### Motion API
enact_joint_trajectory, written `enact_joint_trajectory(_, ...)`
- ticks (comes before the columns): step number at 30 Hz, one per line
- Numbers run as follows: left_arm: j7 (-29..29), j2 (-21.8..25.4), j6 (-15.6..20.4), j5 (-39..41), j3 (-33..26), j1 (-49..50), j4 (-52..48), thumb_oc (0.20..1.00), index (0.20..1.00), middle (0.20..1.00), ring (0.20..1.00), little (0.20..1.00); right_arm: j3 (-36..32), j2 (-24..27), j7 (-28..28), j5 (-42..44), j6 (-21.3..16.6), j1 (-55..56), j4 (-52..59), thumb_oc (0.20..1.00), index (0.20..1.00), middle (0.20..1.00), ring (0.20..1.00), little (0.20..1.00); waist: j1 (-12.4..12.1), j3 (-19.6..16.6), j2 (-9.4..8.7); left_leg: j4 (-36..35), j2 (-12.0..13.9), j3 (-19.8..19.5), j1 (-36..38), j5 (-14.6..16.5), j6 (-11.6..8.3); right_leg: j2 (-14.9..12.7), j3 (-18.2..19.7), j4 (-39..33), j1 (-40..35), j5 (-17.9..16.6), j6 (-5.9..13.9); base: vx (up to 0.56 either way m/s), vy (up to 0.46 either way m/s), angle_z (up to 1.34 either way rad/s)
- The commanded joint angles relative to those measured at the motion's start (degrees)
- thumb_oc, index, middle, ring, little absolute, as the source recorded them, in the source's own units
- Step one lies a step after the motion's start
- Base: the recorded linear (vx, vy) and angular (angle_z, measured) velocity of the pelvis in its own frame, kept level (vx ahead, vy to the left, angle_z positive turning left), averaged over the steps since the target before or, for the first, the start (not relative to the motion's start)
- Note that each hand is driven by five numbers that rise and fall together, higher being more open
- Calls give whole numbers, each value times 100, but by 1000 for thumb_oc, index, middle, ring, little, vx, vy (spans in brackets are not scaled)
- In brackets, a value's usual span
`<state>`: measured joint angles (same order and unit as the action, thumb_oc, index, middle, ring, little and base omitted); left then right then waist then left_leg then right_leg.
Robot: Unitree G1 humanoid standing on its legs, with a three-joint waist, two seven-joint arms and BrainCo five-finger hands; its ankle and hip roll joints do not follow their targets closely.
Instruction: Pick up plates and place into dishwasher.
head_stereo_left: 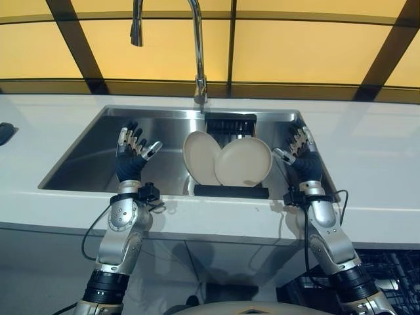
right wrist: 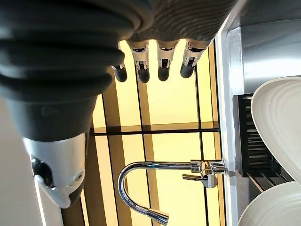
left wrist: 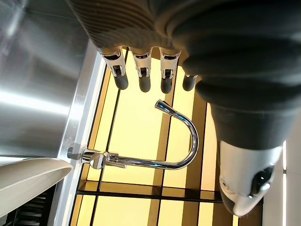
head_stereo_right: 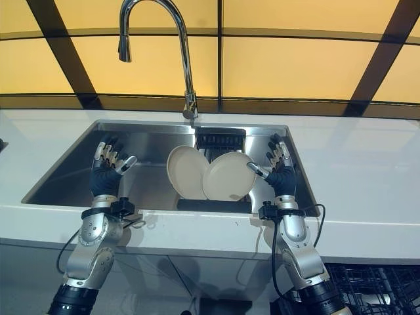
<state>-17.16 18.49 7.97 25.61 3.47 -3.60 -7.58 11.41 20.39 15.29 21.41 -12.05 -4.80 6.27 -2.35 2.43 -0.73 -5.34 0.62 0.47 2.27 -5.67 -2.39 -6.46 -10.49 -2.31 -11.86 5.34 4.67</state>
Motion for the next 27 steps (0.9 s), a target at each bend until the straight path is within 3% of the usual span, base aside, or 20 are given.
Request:
enact_joint_trajectory(1, 113, 197, 168, -44, -44, -142, 104, 1000, 1000, 1000, 1000, 1000, -148, 12, 21, -43, -213, -324, 264, 1000, 1000, 1000, 1000, 1000, -10, -210, 77, 34, 486, 165, 253, 416, -256, -131, 213, -257, 527, -740, 158, 0, 0, 0)
enact_joint_trajectory(17, 211, 216, 154, -52, -106, -199, 59, 1000, 1000, 1000, 1000, 1000, -244, 68, -103, 93, -249, -300, 233, 1000, 1000, 1000, 1000, 1000, 23, -214, 76, 34, 494, 183, 273, 422, -241, -101, 235, -240, 547, -716, 153, 0, 0, 0)
enact_joint_trajectory(27, 287, 613, 78, -925, -254, -233, 175, 1000, 1000, 1000, 1000, 1000, -225, 190, -143, 229, -170, -306, 271, 1000, 1000, 1000, 1000, 1000, 25, -249, 98, 34, 578, 189, 306, 373, -295, -15, 248, -238, 538, -689, 96, 10, -59, 0)
